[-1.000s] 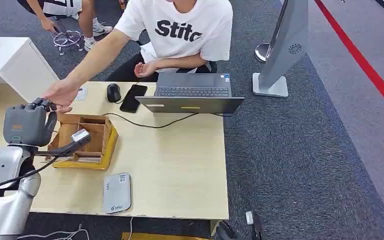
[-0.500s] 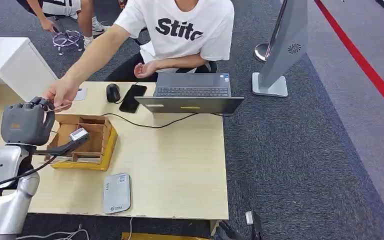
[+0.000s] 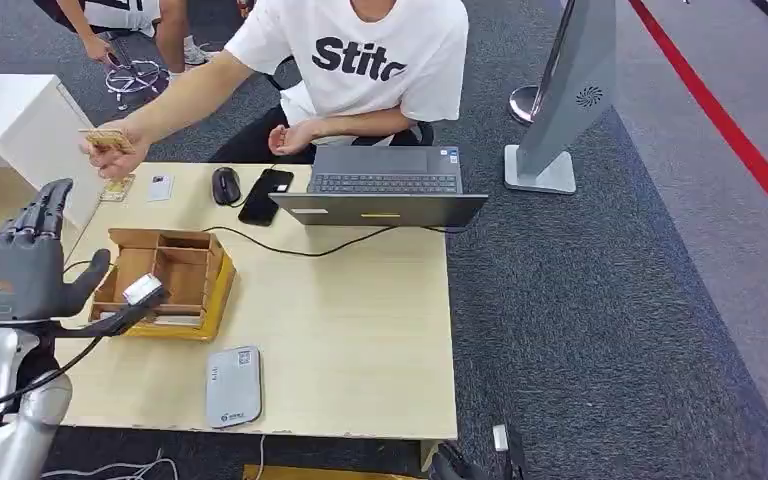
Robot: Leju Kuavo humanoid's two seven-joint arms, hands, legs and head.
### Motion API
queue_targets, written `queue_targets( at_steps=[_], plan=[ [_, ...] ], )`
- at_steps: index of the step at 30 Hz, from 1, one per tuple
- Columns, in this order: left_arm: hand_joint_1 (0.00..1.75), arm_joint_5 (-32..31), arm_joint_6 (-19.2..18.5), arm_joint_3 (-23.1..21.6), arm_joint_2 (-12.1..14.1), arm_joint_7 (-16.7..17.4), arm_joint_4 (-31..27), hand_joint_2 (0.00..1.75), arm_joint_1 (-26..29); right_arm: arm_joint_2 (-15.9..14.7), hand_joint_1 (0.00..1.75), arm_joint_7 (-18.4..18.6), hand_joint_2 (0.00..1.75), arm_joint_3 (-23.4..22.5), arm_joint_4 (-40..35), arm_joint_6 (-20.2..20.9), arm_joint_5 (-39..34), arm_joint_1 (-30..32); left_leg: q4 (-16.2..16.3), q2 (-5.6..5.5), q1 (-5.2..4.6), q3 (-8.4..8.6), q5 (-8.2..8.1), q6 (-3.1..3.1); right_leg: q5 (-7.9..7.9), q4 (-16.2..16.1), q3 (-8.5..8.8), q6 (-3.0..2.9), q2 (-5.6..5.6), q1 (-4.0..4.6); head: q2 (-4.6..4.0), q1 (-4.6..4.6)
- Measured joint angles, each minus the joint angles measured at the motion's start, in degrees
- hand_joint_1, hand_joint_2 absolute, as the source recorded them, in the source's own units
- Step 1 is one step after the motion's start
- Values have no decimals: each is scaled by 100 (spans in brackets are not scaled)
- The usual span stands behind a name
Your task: Pass the card to the sensor for recognition and then transmit it.
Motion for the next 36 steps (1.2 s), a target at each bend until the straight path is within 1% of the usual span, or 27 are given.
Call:
queue_targets(
  at_steps=[2,4,5,6,7,8,9,10,11,12,13,14,16,17,19,20,21,22,24,27,28,29,30,33,34,36],
  plan=[
    [0,453,234,175,-147,-247,-341,175,375,-2,0,-42,175,-35,0,-2,-24,17,0,0,-1,-1,-3,2,-4,-1,0,4,0,-1,0,0],
    [0,1072,443,373,-374,-595,-719,175,773,-4,0,-96,175,-90,0,-20,-74,41,0,0,-1,-3,-6,4,-5,-2,1,5,0,-1,0,2],
    [0,1467,536,468,-488,-792,-929,175,973,-4,0,-127,175,-109,0,-31,-81,56,0,0,-3,-3,-10,4,-5,-4,0,6,0,-2,0,-4],
    [0,1880,607,562,-659,-1054,-1143,175,1191,-11,0,-157,175,-140,0,-37,-100,78,0,0,-4,-3,-13,8,-8,-4,1,10,0,-4,0,-7],
    [0,2340,585,638,-770,-1262,-1301,175,1375,-20,0,-184,175,-164,0,-44,-125,102,0,0,-4,-3,-14,11,-9,-6,2,12,-2,-4,0,-7],
    [0,3079,491,751,-969,-1518,-1515,175,1547,-28,0,-219,175,-203,2,-52,-151,125,0,-1,-5,-5,-15,12,-10,-7,3,13,-6,-5,0,-4],
    [0,3682,281,848,-1142,-1764,-1685,175,1720,-39,0,-249,175,-249,7,-52,-179,145,0,-1,-5,-5,-19,18,-11,-7,4,14,-8,-5,0,-4],
    [0,4286,-37,968,-1353,-1930,-1840,175,1887,-50,0,-278,175,-284,7,-52,-199,165,0,-1,-6,-6,-20,18,-11,-8,5,15,-8,-6,0,-4],
    [0,5023,-569,1113,-1550,-2017,-1963,175,2029,-66,0,-308,175,-324,9,-52,-216,188,0,-1,-6,-6,-21,20,-12,-9,5,16,-8,-6,0,-7],
    [0,5816,-1374,1334,-1773,-2054,-2061,175,2153,-83,0,-332,175,-383,9,-52,-238,215,0,-5,-7,-6,-21,21,-14,-9,5,19,-12,-6,0,-7],
    [0,6200,-1859,1502,-1935,-2081,-2102,175,2240,-94,0,-334,175,-418,9,-52,-249,234,1,-6,-7,-7,-21,21,-14,-9,5,19,-13,-6,0,-7],
    [0,6450,-2297,1710,-2101,-2129,-2168,175,2308,-107,0,-339,175,-450,9,-50,-251,249,0,-6,-6,-7,-20,21,-14,-9,5,19,-13,-6,0,-2],
    [0,6473,-2491,2027,-2372,-2135,-2275,175,2397,-125,0,-339,175,-518,9,-50,-256,266,0,-6,-7,-5,-20,21,-14,-9,5,19,-13,-6,0,-7],
    [0,6640,-2677,2144,-2495,-2045,-2301,175,2419,-131,0,-341,175,-542,9,-50,-268,272,0,-6,-7,-6,-20,21,-14,-9,7,19,-13,-6,0,-7],
    [0,7290,-3379,2451,-2748,-1807,-2307,175,2462,-138,0,-356,175,-603,9,-46,-317,287,0,-12,-6,-5,-20,21,-14,-8,11,19,-19,-6,0,-7],
    [0,7587,-3781,2678,-2958,-1774,-2305,175,2515,-138,0,-398,175,-656,11,-35,-332,305,0,-12,-6,-5,-20,21,-14,-8,12,19,-18,-5,0,-7],
    [0,7771,-4058,2929,-3098,-1776,-2297,175,2563,-138,0,-426,175,-697,15,-24,-361,330,0,-10,-6,-3,-20,20,-14,-8,11,19,-16,-5,0,-7],
    [0,7910,-4155,3141,-3216,-1796,-2277,175,2627,-138,0,-450,175,-717,20,-9,-371,362,0,-9,-6,0,-21,20,-14,-8,10,18,-15,-5,0,-7],
    [0,8049,-4223,3461,-3364,-1844,-2231,175,2732,-138,0,-481,175,-774,28,20,-378,413,0,-11,-6,-2,-21,20,-16,-8,7,18,-16,-5,0,-9],
    [0,8314,-4208,3670,-3543,-1759,-2135,175,2861,-138,0,-557,175,-842,35,131,-415,438,-1,-23,-6,-6,-22,21,-28,-8,10,25,-29,-6,0,-7],
    [0,8415,-4151,3694,-3591,-1715,-2086,175,2913,-138,65,-586,175,-857,35,186,-430,440,-1,-22,-6,-5,-28,18,-28,-8,11,25,-28,-6,0,-9],
    [175,8536,-4013,3702,-3634,-1732,-2019,175,2978,-138,161,-605,175,-874,35,234,-446,448,-1,-22,-6,-3,-28,18,-28,-8,12,25,-28,-6,0,-4],
    [175,8673,-3844,3702,-3672,-1796,-1935,175,3039,-138,175,-629,175,-907,37,308,-481,460,0,-21,-7,-2,-28,19,-28,-8,12,25,-27,-6,0,-7],
    [175,9163,-3152,3645,-3759,-1969,-1527,175,3219,-142,175,-645,175,-990,48,411,-509,517,0,-20,-9,0,-32,25,-29,-10,13,27,-28,-7,0,-9],
    [175,9240,-2955,3589,-3787,-2042,-1360,175,3287,-149,175,-649,175,-1012,57,437,-511,542,1,-22,-9,0,-32,25,-30,-11,14,28,-28,-7,0,-7],
    [175,9340,-2701,3491,-3831,-2163,-1056,175,3354,-157,175,-664,175,-1051,68,494,-511,575,0,-22,-11,-1,-33,26,-31,-11,15,29,-29,-7,0,-2]
  ],
)
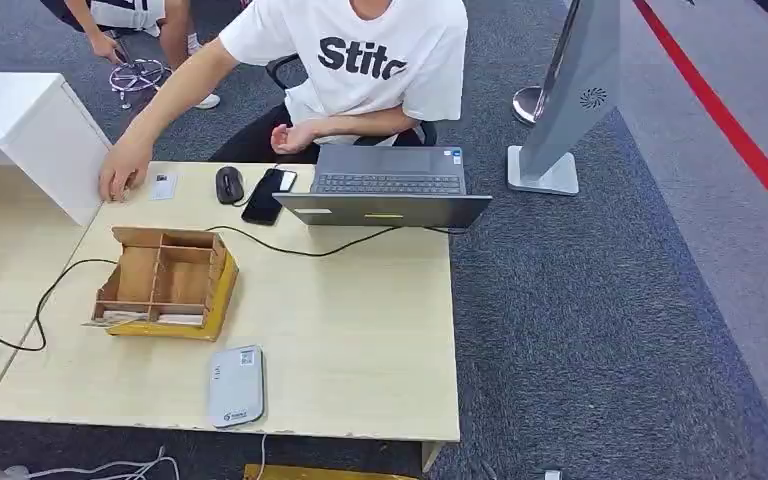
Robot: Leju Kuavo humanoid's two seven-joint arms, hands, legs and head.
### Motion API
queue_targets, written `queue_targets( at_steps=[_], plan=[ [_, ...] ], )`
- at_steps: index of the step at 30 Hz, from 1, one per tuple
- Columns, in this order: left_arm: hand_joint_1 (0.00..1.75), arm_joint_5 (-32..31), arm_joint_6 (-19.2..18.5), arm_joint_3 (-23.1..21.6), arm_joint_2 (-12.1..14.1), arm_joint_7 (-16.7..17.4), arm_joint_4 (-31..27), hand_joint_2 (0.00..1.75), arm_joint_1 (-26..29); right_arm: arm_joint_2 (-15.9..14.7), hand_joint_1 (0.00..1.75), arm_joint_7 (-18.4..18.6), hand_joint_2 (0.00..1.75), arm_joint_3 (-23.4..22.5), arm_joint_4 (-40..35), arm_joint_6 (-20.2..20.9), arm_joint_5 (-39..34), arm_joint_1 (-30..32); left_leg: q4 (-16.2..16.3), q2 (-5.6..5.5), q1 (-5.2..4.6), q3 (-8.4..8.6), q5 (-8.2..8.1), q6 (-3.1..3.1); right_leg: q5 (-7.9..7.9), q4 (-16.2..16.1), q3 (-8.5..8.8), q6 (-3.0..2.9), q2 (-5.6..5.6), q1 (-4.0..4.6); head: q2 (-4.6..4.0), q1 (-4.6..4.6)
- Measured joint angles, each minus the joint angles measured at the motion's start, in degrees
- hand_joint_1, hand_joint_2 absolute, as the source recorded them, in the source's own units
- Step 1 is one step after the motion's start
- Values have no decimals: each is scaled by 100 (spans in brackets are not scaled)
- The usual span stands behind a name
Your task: Pass the card to the sensor for recognition and then transmit it.
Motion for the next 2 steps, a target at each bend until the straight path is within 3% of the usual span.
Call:
queue_targets(
  at_steps=[2],
  plan=[
    [175,201,290,-103,-37,-46,322,175,16,0,175,0,175,-39,7,30,4,16,0,1,0,0,-1,1,0,0,2,0,0,0,0,0]
  ],
)
